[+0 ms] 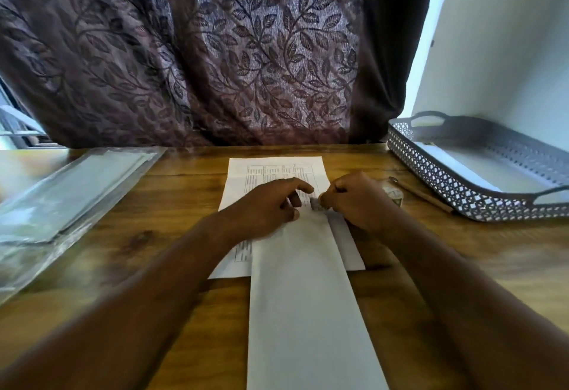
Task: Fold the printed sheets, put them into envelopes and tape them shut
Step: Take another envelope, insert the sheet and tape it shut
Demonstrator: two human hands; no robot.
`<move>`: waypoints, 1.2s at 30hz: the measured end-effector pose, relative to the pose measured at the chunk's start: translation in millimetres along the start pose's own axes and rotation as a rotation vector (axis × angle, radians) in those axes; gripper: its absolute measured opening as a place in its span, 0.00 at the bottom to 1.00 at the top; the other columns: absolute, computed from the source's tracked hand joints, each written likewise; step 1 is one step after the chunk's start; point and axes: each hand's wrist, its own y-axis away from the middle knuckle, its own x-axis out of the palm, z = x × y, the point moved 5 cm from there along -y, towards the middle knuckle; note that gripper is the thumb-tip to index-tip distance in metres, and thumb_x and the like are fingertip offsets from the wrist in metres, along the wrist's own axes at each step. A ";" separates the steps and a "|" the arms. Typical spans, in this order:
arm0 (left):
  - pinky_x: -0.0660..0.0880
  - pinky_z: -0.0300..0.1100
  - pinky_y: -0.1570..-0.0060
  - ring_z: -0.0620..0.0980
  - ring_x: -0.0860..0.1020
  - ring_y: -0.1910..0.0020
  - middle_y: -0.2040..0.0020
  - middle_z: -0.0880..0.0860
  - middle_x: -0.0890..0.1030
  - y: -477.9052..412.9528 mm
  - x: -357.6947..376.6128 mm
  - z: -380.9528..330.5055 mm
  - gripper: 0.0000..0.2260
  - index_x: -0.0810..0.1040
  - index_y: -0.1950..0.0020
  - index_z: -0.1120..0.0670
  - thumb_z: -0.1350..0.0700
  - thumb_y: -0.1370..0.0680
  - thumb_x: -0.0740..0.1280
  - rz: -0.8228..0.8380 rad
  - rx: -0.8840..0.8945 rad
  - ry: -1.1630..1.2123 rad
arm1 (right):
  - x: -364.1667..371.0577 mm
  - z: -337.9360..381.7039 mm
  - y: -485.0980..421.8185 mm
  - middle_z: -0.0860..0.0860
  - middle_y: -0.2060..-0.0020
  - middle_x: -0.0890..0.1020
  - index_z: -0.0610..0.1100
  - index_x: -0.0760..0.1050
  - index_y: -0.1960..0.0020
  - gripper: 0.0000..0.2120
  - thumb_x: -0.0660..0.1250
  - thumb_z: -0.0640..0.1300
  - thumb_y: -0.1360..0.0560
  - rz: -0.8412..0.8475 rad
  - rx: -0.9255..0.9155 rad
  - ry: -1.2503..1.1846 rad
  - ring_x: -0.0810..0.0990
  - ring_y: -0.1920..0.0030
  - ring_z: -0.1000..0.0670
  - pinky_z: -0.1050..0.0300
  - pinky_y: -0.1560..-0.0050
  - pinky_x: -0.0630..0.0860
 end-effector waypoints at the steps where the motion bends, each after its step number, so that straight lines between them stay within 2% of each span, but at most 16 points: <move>1: 0.73 0.31 0.53 0.43 0.76 0.54 0.47 0.47 0.78 1.3 1.5 1.6 0.18 0.73 0.33 0.45 0.59 0.20 0.69 -0.014 0.002 -0.010 | 1.7 -1.3 0.8 0.52 0.65 0.82 0.45 0.82 0.61 0.08 0.71 0.45 0.24 0.011 0.000 0.032 0.78 0.64 0.53 0.62 0.68 0.68; 3: 0.72 0.33 0.51 0.43 0.75 0.54 0.47 0.48 0.78 2.0 2.1 4.0 0.17 0.74 0.33 0.46 0.59 0.20 0.68 -0.052 0.009 -0.014 | 5.1 -2.3 1.1 0.52 0.64 0.82 0.47 0.81 0.62 0.09 0.72 0.47 0.25 0.026 -0.005 0.097 0.78 0.64 0.54 0.63 0.70 0.67; 6: 0.74 0.44 0.43 0.44 0.75 0.50 0.47 0.48 0.78 0.9 2.8 7.4 0.14 0.75 0.34 0.46 0.59 0.18 0.64 -0.085 0.003 0.012 | 7.2 -1.6 0.7 0.53 0.62 0.81 0.45 0.83 0.57 0.09 0.74 0.51 0.26 0.037 0.005 0.133 0.78 0.62 0.53 0.62 0.70 0.67; 9: 0.74 0.51 0.40 0.46 0.75 0.48 0.46 0.48 0.79 0.3 4.9 8.6 0.14 0.75 0.35 0.48 0.60 0.19 0.65 -0.089 0.006 -0.017 | 9.2 -2.7 1.0 0.54 0.62 0.80 0.46 0.83 0.56 0.10 0.74 0.53 0.26 0.033 -0.006 0.162 0.77 0.63 0.55 0.62 0.69 0.66; 13: 0.73 0.48 0.46 0.44 0.75 0.55 0.49 0.47 0.78 2.3 3.9 5.6 0.12 0.77 0.38 0.50 0.59 0.20 0.68 -0.117 0.036 -0.036 | 11.5 -3.9 1.8 0.53 0.65 0.80 0.46 0.81 0.61 0.11 0.73 0.52 0.25 -0.006 -0.022 0.166 0.78 0.64 0.52 0.60 0.70 0.68; 15: 0.73 0.45 0.48 0.45 0.75 0.52 0.49 0.47 0.77 2.4 3.1 4.5 0.09 0.80 0.41 0.51 0.58 0.21 0.69 -0.133 0.050 -0.047 | 13.1 -2.4 1.6 0.54 0.64 0.79 0.47 0.80 0.62 0.11 0.73 0.52 0.25 -0.006 -0.024 0.172 0.78 0.64 0.53 0.61 0.70 0.67; 17: 0.71 0.37 0.53 0.47 0.75 0.50 0.49 0.48 0.76 1.3 2.6 4.3 0.08 0.82 0.43 0.52 0.55 0.21 0.70 -0.163 0.054 -0.072 | 13.9 -1.4 1.6 0.55 0.63 0.79 0.48 0.80 0.61 0.11 0.73 0.53 0.25 -0.003 -0.029 0.182 0.78 0.62 0.54 0.61 0.69 0.67; 20: 0.67 0.31 0.57 0.47 0.76 0.49 0.47 0.50 0.80 -0.5 1.9 7.2 0.08 0.84 0.44 0.52 0.54 0.22 0.72 -0.213 0.044 -0.069 | 15.6 -1.5 0.9 0.55 0.63 0.79 0.49 0.79 0.60 0.10 0.73 0.54 0.25 -0.007 -0.040 0.189 0.79 0.62 0.53 0.60 0.68 0.69; 22: 0.71 0.35 0.54 0.48 0.76 0.50 0.46 0.51 0.80 -0.4 2.0 8.5 0.09 0.82 0.43 0.51 0.53 0.23 0.72 -0.235 0.026 -0.041 | 16.6 -1.9 0.3 0.54 0.64 0.79 0.50 0.78 0.61 0.11 0.73 0.55 0.26 -0.020 -0.047 0.205 0.79 0.62 0.52 0.58 0.68 0.71; 24: 0.76 0.44 0.49 0.48 0.76 0.51 0.47 0.51 0.80 0.0 2.0 7.8 0.09 0.80 0.43 0.50 0.54 0.23 0.72 -0.240 0.013 -0.020 | 17.4 -1.4 -0.7 0.54 0.64 0.78 0.50 0.78 0.62 0.12 0.73 0.55 0.26 -0.031 -0.060 0.230 0.78 0.63 0.52 0.57 0.68 0.71; 27: 0.77 0.52 0.47 0.48 0.76 0.52 0.50 0.49 0.80 -0.5 2.7 6.6 0.05 0.79 0.48 0.48 0.55 0.23 0.71 -0.224 0.011 -0.030 | 18.2 -1.6 -1.1 0.53 0.64 0.79 0.49 0.78 0.61 0.12 0.73 0.56 0.26 -0.041 -0.061 0.246 0.78 0.63 0.52 0.56 0.68 0.72; 30: 0.76 0.54 0.45 0.50 0.77 0.50 0.49 0.51 0.80 -3.2 4.1 7.9 0.04 0.81 0.49 0.50 0.56 0.21 0.68 -0.216 0.003 -0.066 | 18.8 -3.3 -2.1 0.53 0.64 0.79 0.49 0.79 0.62 0.13 0.74 0.57 0.27 -0.049 -0.052 0.246 0.79 0.63 0.51 0.51 0.66 0.75; 32: 0.75 0.54 0.45 0.52 0.76 0.48 0.48 0.53 0.80 -4.5 4.5 8.1 0.07 0.83 0.47 0.53 0.54 0.19 0.66 -0.215 -0.007 -0.076 | 18.3 -3.4 -2.4 0.53 0.64 0.79 0.49 0.80 0.62 0.13 0.74 0.58 0.28 -0.058 -0.050 0.251 0.79 0.63 0.50 0.49 0.64 0.77; 36: 0.77 0.51 0.48 0.50 0.76 0.51 0.50 0.51 0.81 -3.2 3.4 6.6 0.07 0.84 0.49 0.52 0.50 0.22 0.70 -0.209 0.015 -0.062 | 17.9 -1.3 -0.5 0.53 0.65 0.79 0.48 0.81 0.63 0.11 0.75 0.55 0.28 -0.061 -0.045 0.237 0.78 0.63 0.51 0.49 0.64 0.76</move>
